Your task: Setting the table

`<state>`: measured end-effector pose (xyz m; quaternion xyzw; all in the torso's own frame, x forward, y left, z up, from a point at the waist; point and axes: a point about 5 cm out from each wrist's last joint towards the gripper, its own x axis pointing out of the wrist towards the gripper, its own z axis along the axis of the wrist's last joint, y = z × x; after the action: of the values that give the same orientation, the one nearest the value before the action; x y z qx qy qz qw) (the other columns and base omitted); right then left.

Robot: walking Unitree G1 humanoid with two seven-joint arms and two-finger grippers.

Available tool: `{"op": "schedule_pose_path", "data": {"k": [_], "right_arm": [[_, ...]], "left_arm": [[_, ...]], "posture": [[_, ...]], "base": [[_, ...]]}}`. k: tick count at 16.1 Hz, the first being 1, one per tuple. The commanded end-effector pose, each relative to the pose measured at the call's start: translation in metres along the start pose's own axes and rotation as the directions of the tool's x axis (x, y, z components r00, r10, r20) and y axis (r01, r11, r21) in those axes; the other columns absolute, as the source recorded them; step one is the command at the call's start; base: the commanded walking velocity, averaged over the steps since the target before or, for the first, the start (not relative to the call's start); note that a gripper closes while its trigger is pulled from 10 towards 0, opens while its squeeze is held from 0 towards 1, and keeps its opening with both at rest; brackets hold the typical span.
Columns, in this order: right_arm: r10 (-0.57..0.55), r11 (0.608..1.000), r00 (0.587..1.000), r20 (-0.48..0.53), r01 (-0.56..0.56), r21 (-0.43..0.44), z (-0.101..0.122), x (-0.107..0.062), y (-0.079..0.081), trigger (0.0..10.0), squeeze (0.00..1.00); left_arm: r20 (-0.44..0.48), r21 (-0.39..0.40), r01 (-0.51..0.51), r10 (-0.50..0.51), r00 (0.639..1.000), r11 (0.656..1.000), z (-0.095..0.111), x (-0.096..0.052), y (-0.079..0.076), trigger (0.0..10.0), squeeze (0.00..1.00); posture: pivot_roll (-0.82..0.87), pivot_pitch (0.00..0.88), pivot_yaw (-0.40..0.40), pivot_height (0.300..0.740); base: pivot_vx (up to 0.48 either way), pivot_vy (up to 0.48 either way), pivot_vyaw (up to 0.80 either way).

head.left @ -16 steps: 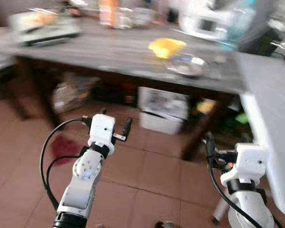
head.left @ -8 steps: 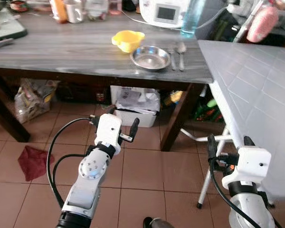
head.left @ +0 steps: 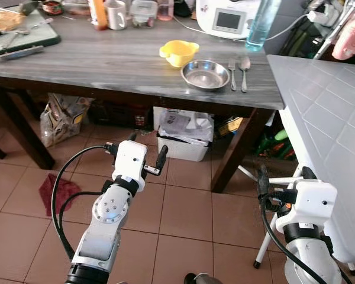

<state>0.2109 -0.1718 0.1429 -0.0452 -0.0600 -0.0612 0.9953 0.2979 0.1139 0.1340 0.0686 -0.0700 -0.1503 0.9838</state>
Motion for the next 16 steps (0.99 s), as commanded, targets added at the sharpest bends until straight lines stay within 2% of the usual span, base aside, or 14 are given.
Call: {"op": "schedule_pose_path", "data": {"k": [1, 4, 11, 16], "right_arm": [[-0.006, 1.000, 1.000, 0.012, 0.006, -0.007, 0.0023, -0.0004, -0.0041, 10.0, 0.00], [-0.001, 1.000, 1.000, 0.012, 0.002, -0.007, 0.0019, 0.0018, -0.0034, 10.0, 0.00], [-0.005, 1.000, 1.000, 0.004, 0.005, -0.003, -0.0006, 0.0009, -0.0024, 10.0, 0.00], [-0.004, 1.000, 1.000, 0.006, 0.004, 0.000, -0.0015, 0.0030, -0.0012, 10.0, 0.00]], "left_arm": [[0.001, 0.004, 0.004, -0.004, 1.000, 1.000, 0.0012, -0.0016, -0.0014, 10.0, 0.00], [-0.015, 0.031, -0.004, 0.005, 1.000, 1.000, -0.0007, -0.0014, -0.0003, 10.0, 0.00], [-0.040, 0.020, -0.002, 0.002, 0.999, 1.000, -0.0030, -0.0007, 0.0008, 10.0, 0.00], [-0.047, 0.016, -0.001, 0.002, 0.999, 1.000, -0.0025, 0.0000, 0.0015, 10.0, 0.00]], "posture": [[0.10, 0.164, -0.079, 0.714], [0.10, 0.163, -0.078, 0.714], [0.11, 0.158, -0.072, 0.714], [0.11, 0.153, -0.068, 0.714]], "base": [[0.000, 0.000, 0.00], [0.000, 0.000, 0.00], [0.000, 0.000, 0.00], [-0.250, 0.000, 0.00]]}}
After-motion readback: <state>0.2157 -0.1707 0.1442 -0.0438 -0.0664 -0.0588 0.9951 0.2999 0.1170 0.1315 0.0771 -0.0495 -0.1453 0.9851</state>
